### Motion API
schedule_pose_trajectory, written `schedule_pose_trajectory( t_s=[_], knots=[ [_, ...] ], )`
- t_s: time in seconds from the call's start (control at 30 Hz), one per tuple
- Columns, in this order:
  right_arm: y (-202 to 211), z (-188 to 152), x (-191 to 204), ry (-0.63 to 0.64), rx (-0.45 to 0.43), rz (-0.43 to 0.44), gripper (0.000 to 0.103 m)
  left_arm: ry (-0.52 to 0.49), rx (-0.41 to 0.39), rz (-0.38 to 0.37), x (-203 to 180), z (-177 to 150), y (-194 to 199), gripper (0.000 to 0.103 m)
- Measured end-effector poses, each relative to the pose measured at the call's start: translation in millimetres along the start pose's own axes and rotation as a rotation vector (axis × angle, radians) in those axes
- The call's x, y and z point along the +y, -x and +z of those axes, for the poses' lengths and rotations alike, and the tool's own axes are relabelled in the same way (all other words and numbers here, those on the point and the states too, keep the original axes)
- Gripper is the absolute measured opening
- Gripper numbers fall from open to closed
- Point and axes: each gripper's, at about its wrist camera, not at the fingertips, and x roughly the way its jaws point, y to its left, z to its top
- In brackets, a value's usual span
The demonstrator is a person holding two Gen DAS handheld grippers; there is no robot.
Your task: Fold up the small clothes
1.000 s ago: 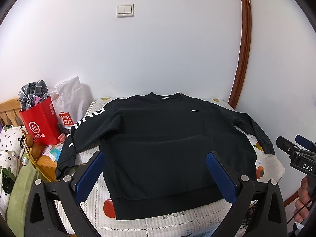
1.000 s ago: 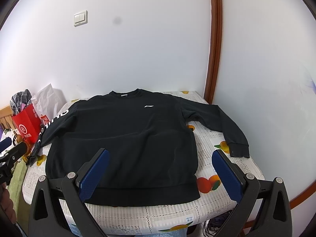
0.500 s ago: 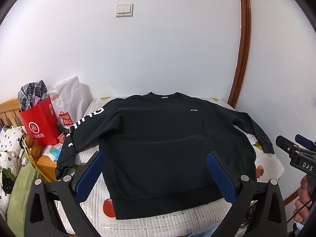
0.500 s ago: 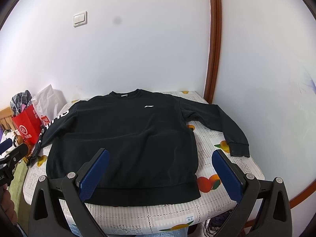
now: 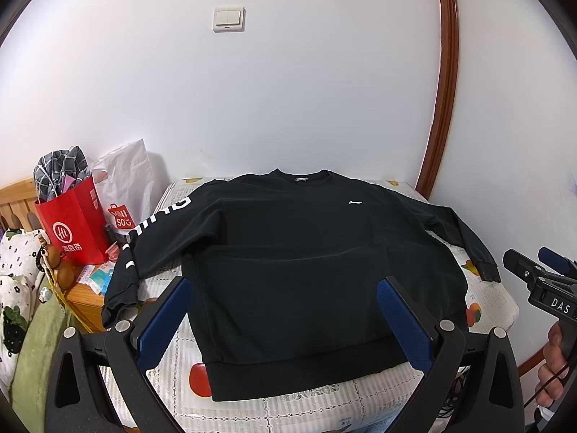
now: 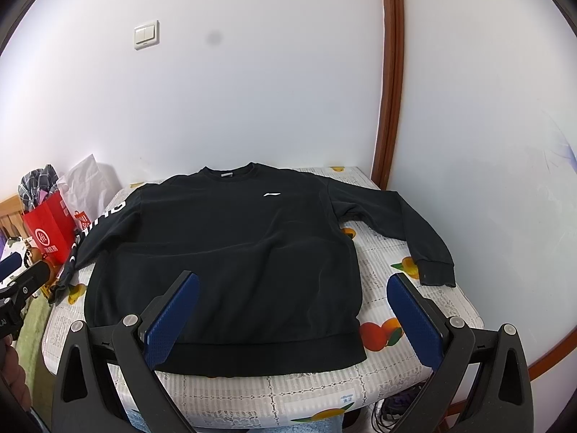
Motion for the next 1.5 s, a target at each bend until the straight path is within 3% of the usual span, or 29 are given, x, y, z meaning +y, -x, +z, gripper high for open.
schedule_pose_trajectory(
  t_s=[1.27, 1.5],
  knots=[
    [1, -4, 3, 0.006, -0.005, -0.016, 0.102, 0.002, -0.001, -0.002, 2, -2, 0, 0.103],
    [-10, 0, 6, 0.013, 0.001, -0.022, 0.102, 0.009, 0.024, 0.015, 10, 5, -18, 0.103]
  ],
)
